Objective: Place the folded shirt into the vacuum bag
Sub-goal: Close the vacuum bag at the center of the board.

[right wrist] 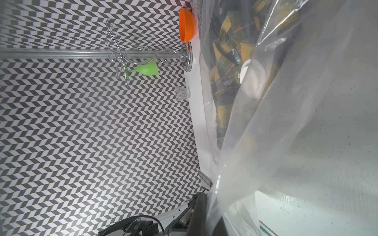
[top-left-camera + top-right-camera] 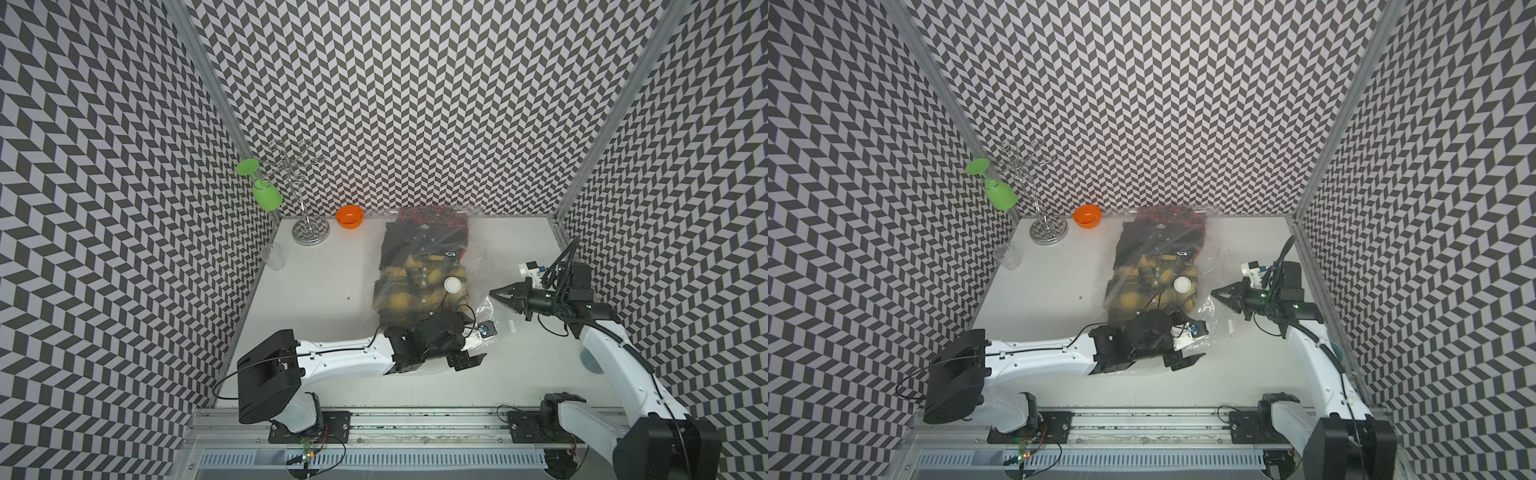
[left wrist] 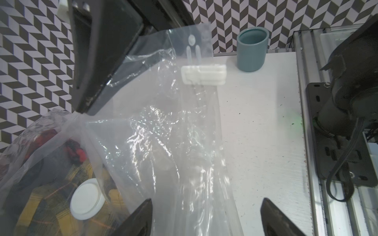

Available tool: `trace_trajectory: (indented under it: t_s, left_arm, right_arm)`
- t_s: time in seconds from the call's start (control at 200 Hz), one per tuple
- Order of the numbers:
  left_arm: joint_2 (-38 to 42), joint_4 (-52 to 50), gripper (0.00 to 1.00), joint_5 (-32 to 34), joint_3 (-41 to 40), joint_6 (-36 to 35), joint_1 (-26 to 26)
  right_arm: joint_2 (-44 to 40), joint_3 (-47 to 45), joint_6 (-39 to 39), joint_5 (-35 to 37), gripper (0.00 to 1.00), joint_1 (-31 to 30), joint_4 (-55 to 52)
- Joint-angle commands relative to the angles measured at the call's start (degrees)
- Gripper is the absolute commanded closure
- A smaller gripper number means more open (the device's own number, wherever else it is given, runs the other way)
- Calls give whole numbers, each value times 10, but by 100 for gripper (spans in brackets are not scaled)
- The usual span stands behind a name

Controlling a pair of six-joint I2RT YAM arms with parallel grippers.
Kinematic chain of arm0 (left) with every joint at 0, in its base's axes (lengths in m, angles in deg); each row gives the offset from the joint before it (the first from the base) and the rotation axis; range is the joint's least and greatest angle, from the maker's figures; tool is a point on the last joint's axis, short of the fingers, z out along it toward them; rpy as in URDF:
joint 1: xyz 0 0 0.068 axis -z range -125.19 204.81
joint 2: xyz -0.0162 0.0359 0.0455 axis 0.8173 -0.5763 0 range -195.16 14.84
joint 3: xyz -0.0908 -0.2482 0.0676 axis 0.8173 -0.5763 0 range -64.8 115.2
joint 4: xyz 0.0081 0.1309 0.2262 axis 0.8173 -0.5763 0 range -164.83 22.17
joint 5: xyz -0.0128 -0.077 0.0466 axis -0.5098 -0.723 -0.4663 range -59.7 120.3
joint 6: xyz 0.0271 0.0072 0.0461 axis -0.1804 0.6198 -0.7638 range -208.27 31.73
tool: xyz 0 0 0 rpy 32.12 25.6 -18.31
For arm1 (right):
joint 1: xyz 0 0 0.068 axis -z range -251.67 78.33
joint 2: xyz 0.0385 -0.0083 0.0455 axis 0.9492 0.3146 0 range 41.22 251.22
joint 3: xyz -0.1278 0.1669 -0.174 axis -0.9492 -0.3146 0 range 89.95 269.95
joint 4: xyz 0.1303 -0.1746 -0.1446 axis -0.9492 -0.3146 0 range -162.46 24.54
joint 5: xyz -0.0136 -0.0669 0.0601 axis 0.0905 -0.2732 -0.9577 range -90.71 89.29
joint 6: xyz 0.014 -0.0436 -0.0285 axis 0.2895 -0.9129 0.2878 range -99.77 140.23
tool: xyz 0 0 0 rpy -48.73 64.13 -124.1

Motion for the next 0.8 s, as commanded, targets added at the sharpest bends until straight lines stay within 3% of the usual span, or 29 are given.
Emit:
trace_trajectory:
  t_s: [0.0,0.14,0.185,0.27,0.546,0.606,0.716,0.796]
  left_arm:
    - [24,-28,15,51,14,23,1]
    - [60,1,11,113,-27,58,21]
    - [64,19,1,140,-48,62,29]
    - [59,32,0,183,-69,61,39]
    - [5,-24,0,149,-45,72,61]
    - [-6,-14,0,188,-48,64,79]
    - [-41,20,1,338,-52,30,115]
    - [-54,52,2,405,-56,11,124]
  right_arm:
    - [-18,-4,48,-26,100,2,81]
    - [-19,-3,72,-27,100,2,96]
    - [-19,-5,81,-27,100,2,104]
    - [-18,-6,94,-25,100,2,121]
    - [-7,7,104,-17,100,2,128]
    - [-7,9,108,-17,100,2,131]
    - [-7,9,113,-14,100,1,137]
    - [-6,8,118,-13,100,1,142]
